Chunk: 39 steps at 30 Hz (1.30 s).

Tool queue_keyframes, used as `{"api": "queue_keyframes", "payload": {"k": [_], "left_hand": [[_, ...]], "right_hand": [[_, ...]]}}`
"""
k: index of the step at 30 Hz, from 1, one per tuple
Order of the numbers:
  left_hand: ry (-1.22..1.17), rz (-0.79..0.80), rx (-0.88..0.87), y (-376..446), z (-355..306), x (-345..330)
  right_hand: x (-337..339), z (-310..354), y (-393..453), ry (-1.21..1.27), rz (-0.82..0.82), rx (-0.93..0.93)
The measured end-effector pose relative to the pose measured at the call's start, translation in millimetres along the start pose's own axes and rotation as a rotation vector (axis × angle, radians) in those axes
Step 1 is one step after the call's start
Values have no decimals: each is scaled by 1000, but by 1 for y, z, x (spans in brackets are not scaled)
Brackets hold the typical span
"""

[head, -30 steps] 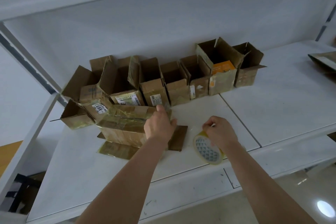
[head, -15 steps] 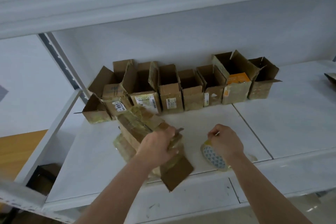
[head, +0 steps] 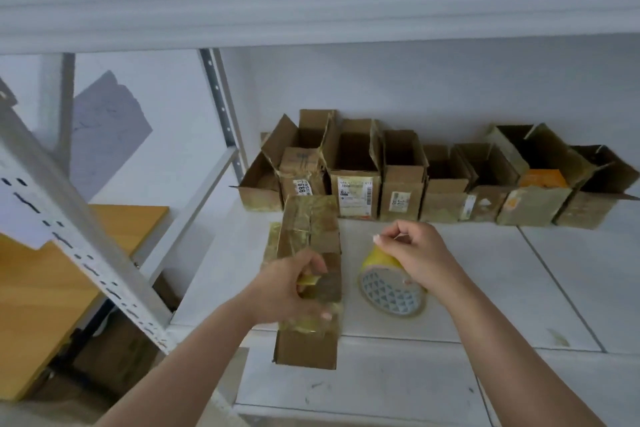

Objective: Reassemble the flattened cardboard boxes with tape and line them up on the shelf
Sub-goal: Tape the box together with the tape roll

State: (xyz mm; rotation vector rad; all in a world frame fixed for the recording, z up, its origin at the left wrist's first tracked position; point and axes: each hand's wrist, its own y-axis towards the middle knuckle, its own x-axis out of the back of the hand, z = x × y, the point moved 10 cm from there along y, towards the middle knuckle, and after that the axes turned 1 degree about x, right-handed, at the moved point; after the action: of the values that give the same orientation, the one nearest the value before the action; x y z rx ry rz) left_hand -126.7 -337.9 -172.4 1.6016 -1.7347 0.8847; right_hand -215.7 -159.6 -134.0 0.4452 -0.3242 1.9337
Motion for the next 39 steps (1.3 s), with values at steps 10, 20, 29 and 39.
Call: {"api": "queue_keyframes", "payload": {"k": [10,20,29,39], "left_hand": [[-465,-371,182,3,-32,32],[-271,-598,63,-10,-41,55],[-212,-721,247,-70,33,73],[-97,-729,268,-82,39,51]], "right_hand": [[-14,33,-13,-27,54,41],[-21,37,-24,226,192,-15],[3,-6,-23,-31,190,-74],[-13,-50,-17,-169,118,-83]]}}
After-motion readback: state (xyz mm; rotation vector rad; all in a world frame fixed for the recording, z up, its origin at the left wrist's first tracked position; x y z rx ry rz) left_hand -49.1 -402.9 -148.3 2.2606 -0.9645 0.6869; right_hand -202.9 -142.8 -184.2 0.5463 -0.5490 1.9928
